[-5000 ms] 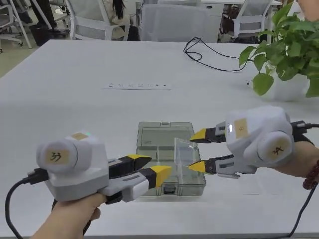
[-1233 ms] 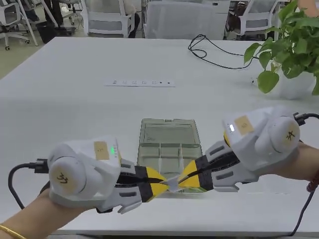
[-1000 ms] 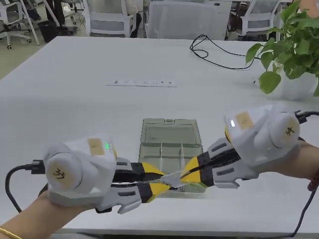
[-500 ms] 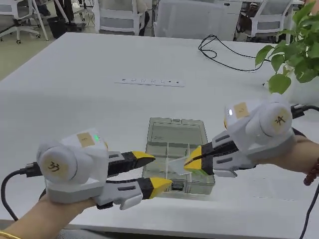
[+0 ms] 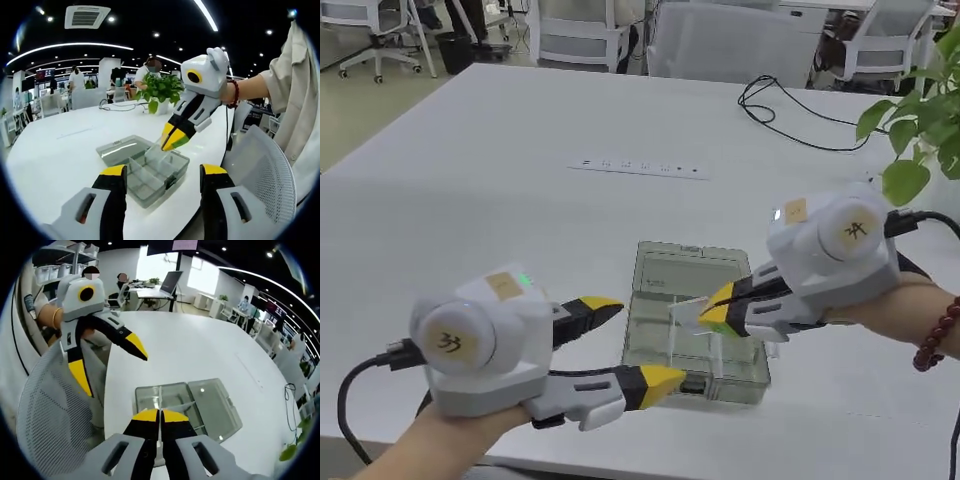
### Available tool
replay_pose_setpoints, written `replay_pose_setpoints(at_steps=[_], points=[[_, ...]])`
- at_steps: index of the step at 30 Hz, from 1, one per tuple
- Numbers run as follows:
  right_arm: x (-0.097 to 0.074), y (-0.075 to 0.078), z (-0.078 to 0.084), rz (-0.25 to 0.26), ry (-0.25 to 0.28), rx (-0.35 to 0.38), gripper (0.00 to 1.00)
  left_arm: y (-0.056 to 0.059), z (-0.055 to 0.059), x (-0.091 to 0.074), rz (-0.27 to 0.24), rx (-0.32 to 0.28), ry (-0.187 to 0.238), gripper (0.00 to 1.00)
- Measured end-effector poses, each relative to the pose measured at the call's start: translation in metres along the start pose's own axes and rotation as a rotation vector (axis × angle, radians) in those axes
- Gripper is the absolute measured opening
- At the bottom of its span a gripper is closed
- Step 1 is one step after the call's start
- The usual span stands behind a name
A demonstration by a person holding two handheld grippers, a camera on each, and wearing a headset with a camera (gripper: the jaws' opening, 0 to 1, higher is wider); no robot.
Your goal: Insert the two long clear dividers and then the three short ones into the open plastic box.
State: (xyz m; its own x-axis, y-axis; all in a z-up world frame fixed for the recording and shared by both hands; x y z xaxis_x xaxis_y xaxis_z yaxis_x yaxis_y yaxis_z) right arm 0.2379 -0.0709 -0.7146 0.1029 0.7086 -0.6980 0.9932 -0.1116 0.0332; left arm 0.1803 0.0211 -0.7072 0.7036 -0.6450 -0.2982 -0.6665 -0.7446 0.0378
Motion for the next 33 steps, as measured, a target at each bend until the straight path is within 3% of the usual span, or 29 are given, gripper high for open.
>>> replay_pose_setpoints(at_steps=[4,10,25,33], points=[[0.006,0.005,-0.001,0.001,-0.01,0.018,0.02,0.0,-0.002,0.0,-0.007,-0.02,0.018,0.68],[0.014,0.012,-0.002,0.011,-0.028,0.026,0.02,-0.004,-0.002,-0.001,-0.036,-0.038,0.016,0.72],[0.025,0.018,-0.004,-0.002,-0.038,0.057,0.02,-0.008,-0.003,-0.002,-0.082,-0.029,0.017,0.74],[0.032,0.02,-0.002,-0.012,-0.07,0.066,0.02,-0.012,-0.004,-0.003,-0.108,-0.025,0.019,0.74]])
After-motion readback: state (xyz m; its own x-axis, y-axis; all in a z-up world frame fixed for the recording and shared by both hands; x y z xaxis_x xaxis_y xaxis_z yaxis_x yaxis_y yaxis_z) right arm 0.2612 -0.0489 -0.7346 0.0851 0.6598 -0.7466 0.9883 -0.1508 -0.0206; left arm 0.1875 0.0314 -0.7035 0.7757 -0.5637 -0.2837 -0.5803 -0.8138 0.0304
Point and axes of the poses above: the centre of the closed fingertips' face, and the gripper's own axes: x roughly forward along the fingers, y roughly to its right, z roughly out of its underside, the point moved 4 cm from there along -x, roughly backward along the fingers, and after that the axes turned 8 degrees about -z, right-handed, at the moved point
